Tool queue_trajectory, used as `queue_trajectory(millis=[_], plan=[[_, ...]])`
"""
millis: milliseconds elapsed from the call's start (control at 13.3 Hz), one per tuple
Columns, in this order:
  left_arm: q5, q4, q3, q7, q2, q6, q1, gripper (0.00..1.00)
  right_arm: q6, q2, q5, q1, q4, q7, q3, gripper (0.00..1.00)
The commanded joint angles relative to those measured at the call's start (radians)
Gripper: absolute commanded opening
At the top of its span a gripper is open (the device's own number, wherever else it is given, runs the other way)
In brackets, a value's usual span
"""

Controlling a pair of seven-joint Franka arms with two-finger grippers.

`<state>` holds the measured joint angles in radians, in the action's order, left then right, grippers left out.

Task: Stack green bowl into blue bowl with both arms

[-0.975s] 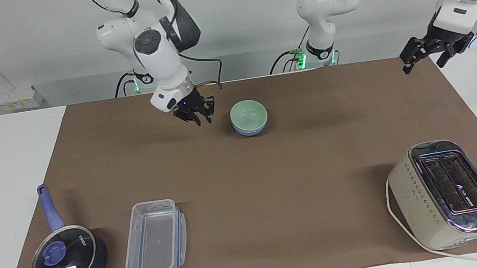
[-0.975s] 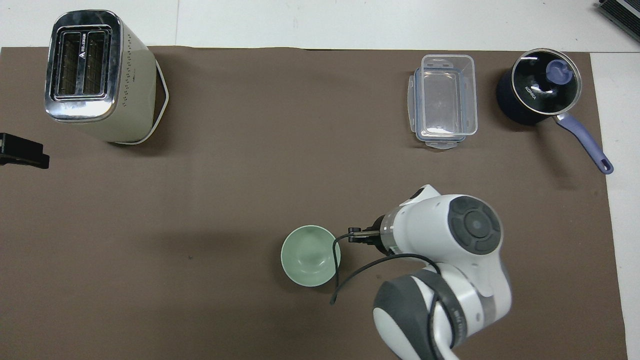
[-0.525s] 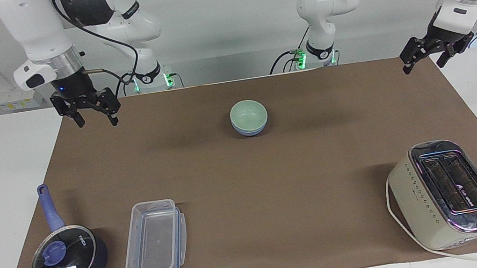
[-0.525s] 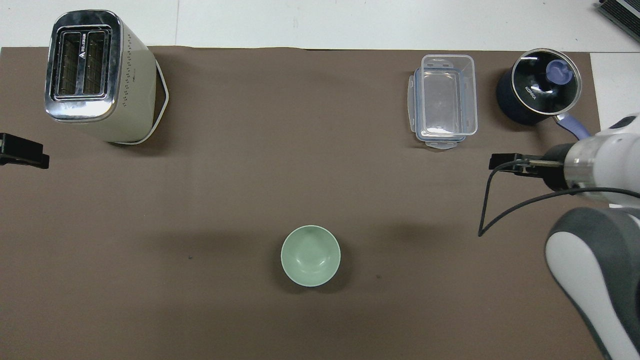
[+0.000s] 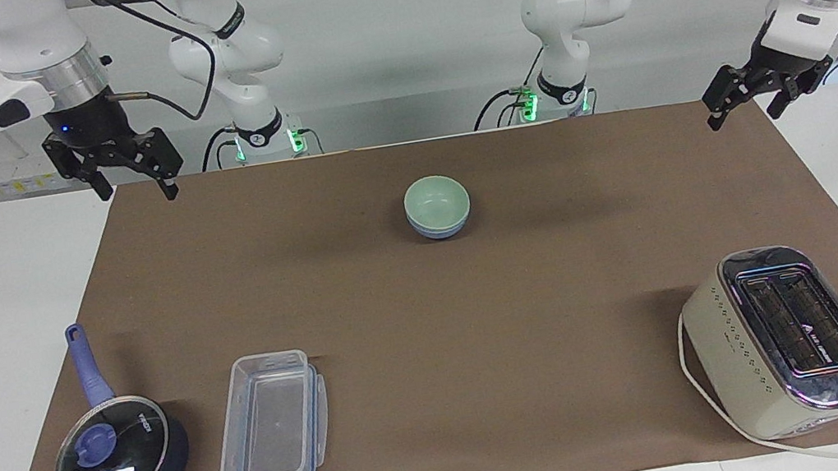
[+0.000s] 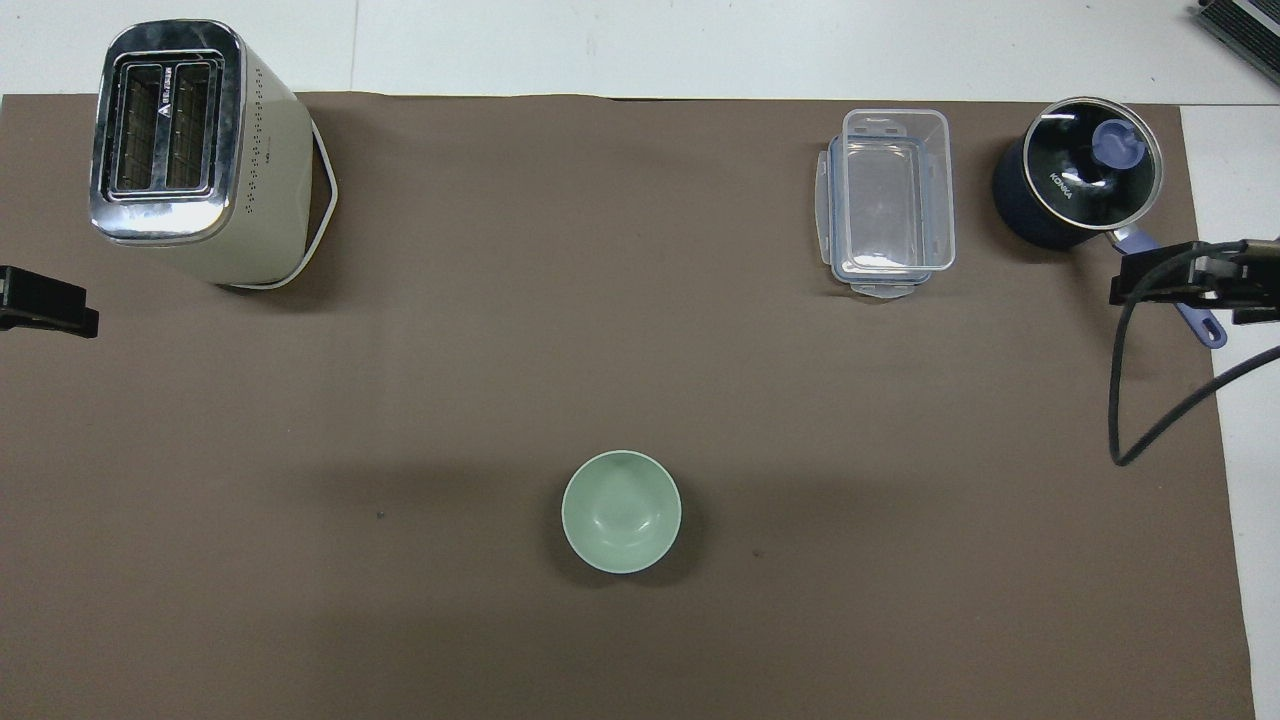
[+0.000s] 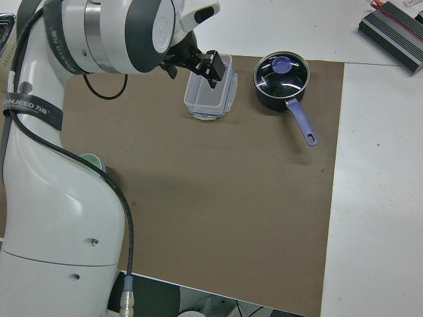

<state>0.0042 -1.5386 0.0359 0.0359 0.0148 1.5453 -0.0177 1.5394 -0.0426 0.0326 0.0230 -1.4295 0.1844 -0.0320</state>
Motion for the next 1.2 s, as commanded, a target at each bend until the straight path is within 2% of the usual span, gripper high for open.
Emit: queue_trajectory(millis=[0,300,1125], plan=[[0.019,0.015,-0.002,-0.010,0.004,-0.021,0.002,1.00,-0.038,-0.004,0.018,0.009,0.017,-0.029,-0.016,1.00],[0.019,0.015,-0.002,-0.010,0.004,-0.021,0.002,1.00,-0.062,0.035,0.013,0.006,-0.035,-0.043,-0.016,1.00],[0.019,0.015,-0.002,-0.010,0.004,-0.021,0.002,1.00,-0.062,0.064,0.009,-0.001,-0.085,-0.052,-0.016,1.00]])
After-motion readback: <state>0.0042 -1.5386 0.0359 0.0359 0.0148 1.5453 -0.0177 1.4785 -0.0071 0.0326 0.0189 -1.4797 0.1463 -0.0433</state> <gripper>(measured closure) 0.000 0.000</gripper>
